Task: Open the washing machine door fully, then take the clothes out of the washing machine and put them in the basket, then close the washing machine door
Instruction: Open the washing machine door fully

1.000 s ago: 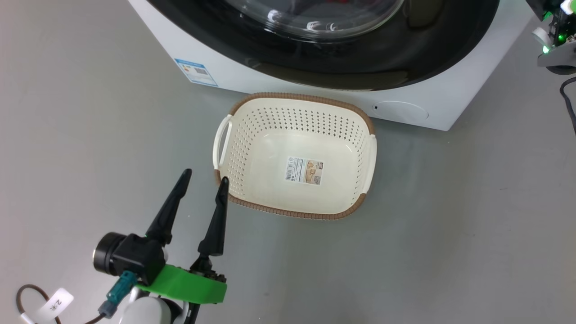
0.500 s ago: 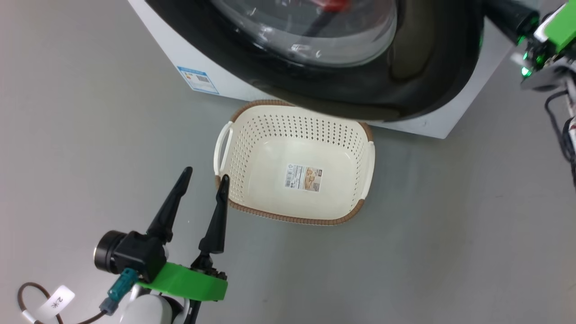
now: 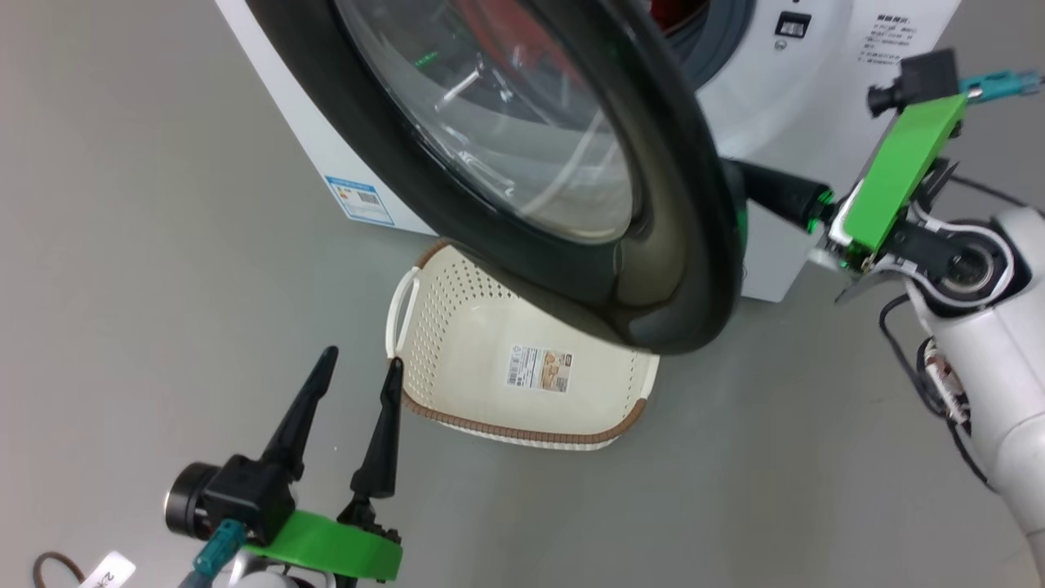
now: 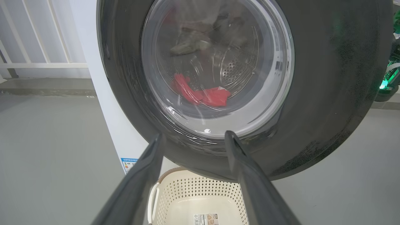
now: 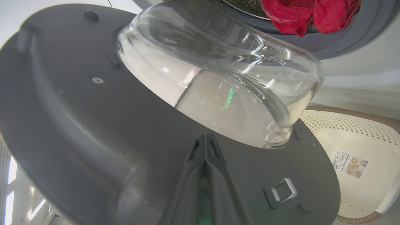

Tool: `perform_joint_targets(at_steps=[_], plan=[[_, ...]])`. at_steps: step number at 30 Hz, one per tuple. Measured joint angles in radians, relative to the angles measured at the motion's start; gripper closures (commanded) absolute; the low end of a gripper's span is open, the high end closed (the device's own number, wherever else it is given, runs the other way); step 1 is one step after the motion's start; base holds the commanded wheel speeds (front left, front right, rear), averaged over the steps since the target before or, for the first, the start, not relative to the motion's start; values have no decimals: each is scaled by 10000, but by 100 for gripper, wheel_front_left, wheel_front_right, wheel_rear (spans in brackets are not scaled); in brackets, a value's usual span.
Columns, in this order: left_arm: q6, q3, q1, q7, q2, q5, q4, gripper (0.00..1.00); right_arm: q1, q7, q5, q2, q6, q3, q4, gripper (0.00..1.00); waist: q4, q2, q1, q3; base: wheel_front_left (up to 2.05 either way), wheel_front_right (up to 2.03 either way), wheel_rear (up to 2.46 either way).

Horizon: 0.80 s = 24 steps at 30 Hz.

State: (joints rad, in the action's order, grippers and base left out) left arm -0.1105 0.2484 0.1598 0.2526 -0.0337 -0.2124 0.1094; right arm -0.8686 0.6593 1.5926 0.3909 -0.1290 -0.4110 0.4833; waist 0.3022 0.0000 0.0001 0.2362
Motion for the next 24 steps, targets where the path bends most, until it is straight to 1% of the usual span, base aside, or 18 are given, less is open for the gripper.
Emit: perform_joint_targets(at_steps=[7,13,15,24], plan=[[-12,-109,-492,0,-6,-6,10,0,995,217,2,-215,0,-355,-1009,100,121,0,0,-487,0,0,0],[-12,-134,-590,0,-8,-6,10,0,1535,267,-8,-418,0,-623,-1553,100,338,0,0,-697,0,0,0],[-12,-176,-742,0,-12,-6,10,0,1786,257,-173,-554,0,-775,-1831,100,484,0,0,-799,0,0,0],[-10,-280,-956,0,-12,-23,67,0,2172,253,-255,-1003,0,-1273,-2155,100,916,0,0,-1037,0,0,0]])
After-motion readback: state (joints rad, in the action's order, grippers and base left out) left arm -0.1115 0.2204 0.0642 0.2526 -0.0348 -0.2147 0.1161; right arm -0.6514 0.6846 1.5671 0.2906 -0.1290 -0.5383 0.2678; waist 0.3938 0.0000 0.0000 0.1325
